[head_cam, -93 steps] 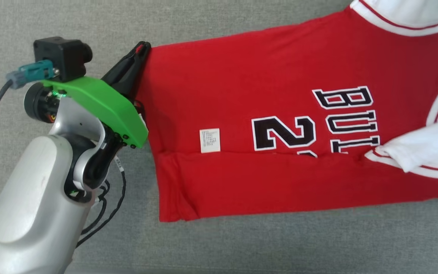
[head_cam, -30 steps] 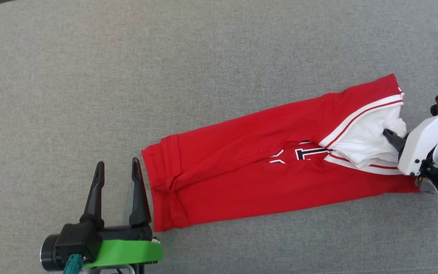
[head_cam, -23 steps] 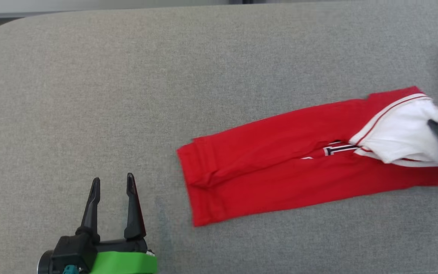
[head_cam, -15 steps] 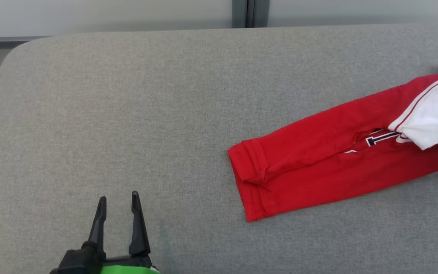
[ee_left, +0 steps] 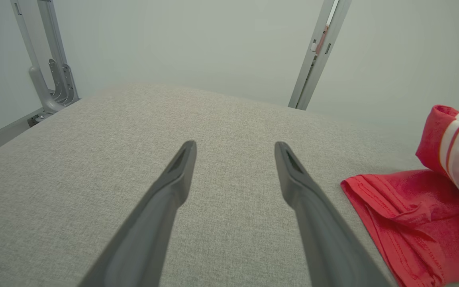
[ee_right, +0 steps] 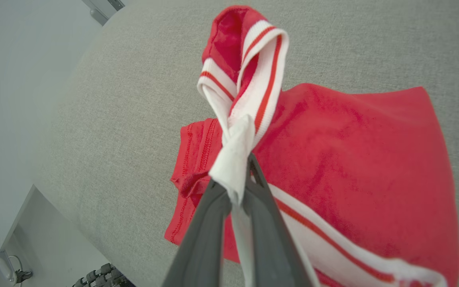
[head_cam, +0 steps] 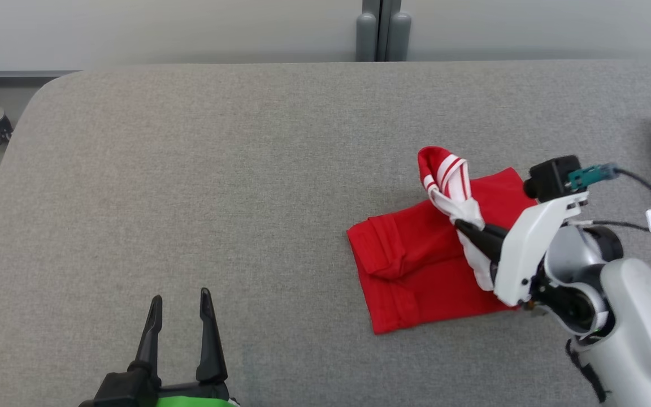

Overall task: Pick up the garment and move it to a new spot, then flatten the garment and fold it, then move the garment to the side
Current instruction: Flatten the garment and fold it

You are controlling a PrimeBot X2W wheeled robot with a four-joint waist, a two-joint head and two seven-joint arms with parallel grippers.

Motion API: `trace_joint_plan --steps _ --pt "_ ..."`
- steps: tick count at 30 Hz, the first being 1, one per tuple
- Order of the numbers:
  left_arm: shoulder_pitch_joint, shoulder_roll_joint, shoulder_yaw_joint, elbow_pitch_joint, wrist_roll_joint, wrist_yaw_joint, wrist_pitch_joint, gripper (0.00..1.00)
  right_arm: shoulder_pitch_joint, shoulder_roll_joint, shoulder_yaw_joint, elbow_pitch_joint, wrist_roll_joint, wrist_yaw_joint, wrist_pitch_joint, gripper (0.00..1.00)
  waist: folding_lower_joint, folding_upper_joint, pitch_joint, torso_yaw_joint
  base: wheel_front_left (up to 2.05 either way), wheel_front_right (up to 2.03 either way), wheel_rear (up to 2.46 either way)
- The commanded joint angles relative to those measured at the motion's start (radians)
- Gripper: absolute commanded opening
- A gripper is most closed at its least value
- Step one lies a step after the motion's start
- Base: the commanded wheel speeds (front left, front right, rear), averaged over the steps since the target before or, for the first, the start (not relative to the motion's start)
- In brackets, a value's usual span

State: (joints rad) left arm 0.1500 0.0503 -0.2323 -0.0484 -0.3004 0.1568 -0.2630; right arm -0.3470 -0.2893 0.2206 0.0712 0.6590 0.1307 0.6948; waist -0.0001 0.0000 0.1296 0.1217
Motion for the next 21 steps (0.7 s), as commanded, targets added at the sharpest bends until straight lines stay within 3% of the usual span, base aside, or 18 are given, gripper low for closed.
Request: trace_joint_plan --steps 1,7,15,16,17,21 --pt "-0.015 0.001 0.0 0.001 0.009 -0.005 -0.002 1.0 0.019 0.028 0.007 0.013 -0.022 0.0 -0.024 0.0 0.0001 0.0 0.005 0.011 0.0 0.0 0.0" --pt "-0.01 0.001 0.005 0.01 0.012 -0.005 -0.001 1.0 0.046 0.162 0.023 0.111 -0.106 0.0 -0.112 0.0 0.0001 0.0 0.015 0.028 0.0 0.0 0.0" --pt "-0.019 0.001 0.002 0.015 0.01 0.002 -0.001 1.0 0.018 0.219 0.031 0.193 -0.139 0.0 -0.183 0.03 0.0001 0.0 0.028 0.03 0.0 0.0 0.0" --pt "-0.021 0.001 0.003 0.016 0.009 0.003 -0.001 1.0 0.012 0.223 0.031 0.195 -0.14 0.0 -0.202 0.44 0.0001 0.0 0.029 0.028 0.0 0.0 0.0" --pt "-0.021 0.001 0.003 0.017 0.011 0.001 -0.001 1.0 0.01 0.227 0.029 0.2 -0.133 0.0 -0.214 1.0 0.0001 0.0 0.028 0.027 0.0 0.0 0.0" --pt "-0.01 0.001 0.008 0.024 0.019 0.0 -0.001 1.0 0.015 0.236 0.043 0.202 -0.066 0.0 -0.274 1.0 0.0001 0.0 0.017 0.017 0.0 0.0 0.0"
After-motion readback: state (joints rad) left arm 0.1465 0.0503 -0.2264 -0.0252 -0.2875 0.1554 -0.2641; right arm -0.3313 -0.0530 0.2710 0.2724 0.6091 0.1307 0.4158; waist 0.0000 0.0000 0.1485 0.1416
